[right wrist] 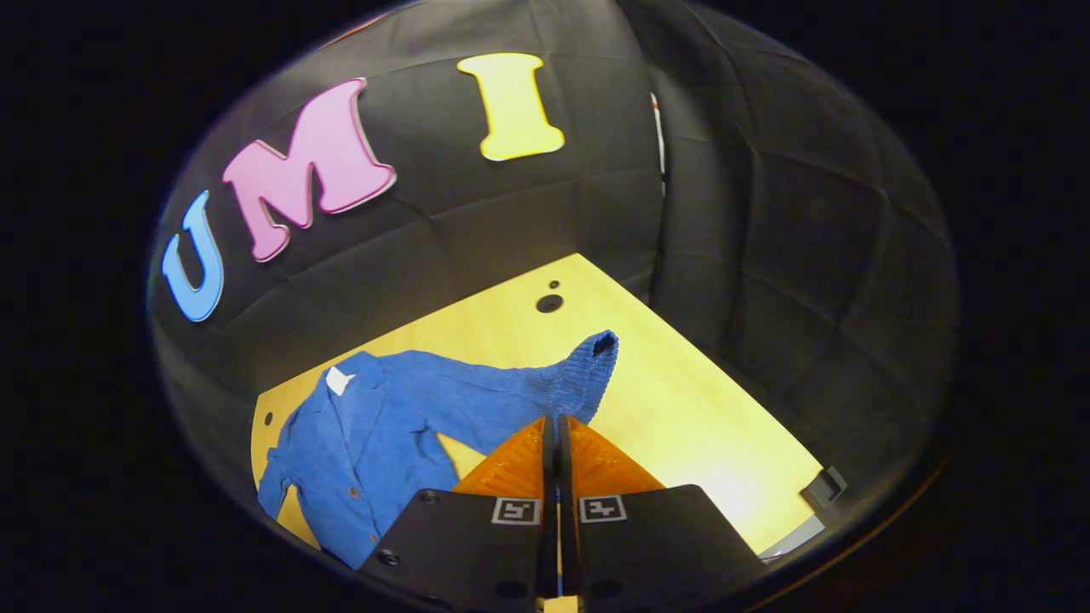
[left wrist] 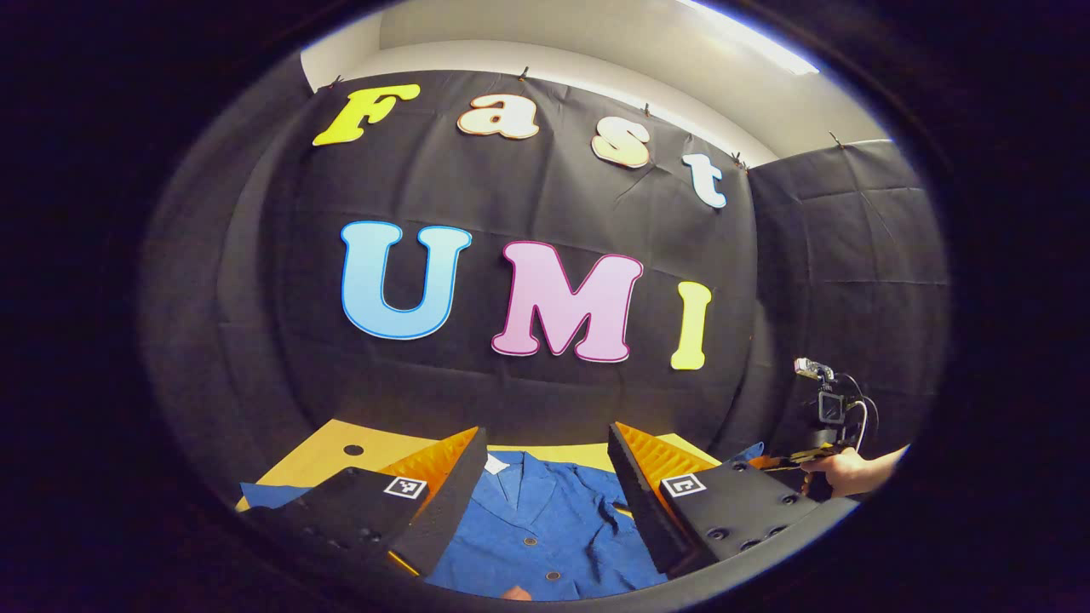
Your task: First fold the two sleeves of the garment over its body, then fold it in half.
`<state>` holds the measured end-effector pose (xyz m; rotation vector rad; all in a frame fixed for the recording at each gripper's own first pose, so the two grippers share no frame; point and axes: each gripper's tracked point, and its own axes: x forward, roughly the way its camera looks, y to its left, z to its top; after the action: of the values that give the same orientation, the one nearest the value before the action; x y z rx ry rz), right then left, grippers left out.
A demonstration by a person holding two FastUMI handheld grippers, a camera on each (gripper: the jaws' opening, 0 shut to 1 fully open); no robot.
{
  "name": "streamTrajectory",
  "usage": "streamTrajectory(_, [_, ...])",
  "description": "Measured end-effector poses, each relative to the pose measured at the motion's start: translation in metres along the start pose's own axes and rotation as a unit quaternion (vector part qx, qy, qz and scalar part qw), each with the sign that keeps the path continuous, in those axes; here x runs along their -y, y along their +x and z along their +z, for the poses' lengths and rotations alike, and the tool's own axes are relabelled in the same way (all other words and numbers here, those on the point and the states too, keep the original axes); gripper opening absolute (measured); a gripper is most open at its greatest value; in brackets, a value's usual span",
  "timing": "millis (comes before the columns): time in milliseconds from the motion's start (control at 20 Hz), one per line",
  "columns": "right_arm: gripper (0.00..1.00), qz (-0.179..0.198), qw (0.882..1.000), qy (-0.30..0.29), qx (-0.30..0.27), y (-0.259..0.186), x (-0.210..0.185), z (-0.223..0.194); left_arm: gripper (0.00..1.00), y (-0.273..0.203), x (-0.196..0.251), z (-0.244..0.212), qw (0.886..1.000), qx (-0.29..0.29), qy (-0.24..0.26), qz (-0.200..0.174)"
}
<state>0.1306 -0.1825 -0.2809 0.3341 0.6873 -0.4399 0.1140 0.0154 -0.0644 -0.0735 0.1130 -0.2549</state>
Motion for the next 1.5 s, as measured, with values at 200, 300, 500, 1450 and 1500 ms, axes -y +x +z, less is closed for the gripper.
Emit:
streamTrajectory(200, [0.02,0.047,0.999,-0.011,0.001,-0.008,-0.094,0.007,0.82,-0.002,-0.053,-0.001,1.000,0.007,-0.011,0.022])
streamTrajectory(300, [0.03,0.071,0.997,-0.039,-0.004,-0.005,-0.140,0.001,0.82,-0.010,-0.084,0.000,0.999,0.016,-0.014,0.045])
streamTrajectory(500, [0.02,0.106,0.991,-0.077,-0.030,0.010,-0.231,-0.028,0.82,-0.020,-0.128,-0.020,0.998,0.002,-0.016,0.068])
streamTrajectory(1450, [0.02,0.174,0.964,-0.117,-0.165,0.052,-0.404,-0.178,0.82,-0.064,-0.223,-0.072,0.985,-0.054,-0.020,0.162])
streamTrajectory(1500, [0.02,0.180,0.962,-0.112,-0.173,0.053,-0.414,-0.189,0.82,-0.070,-0.228,-0.073,0.983,-0.055,-0.021,0.173])
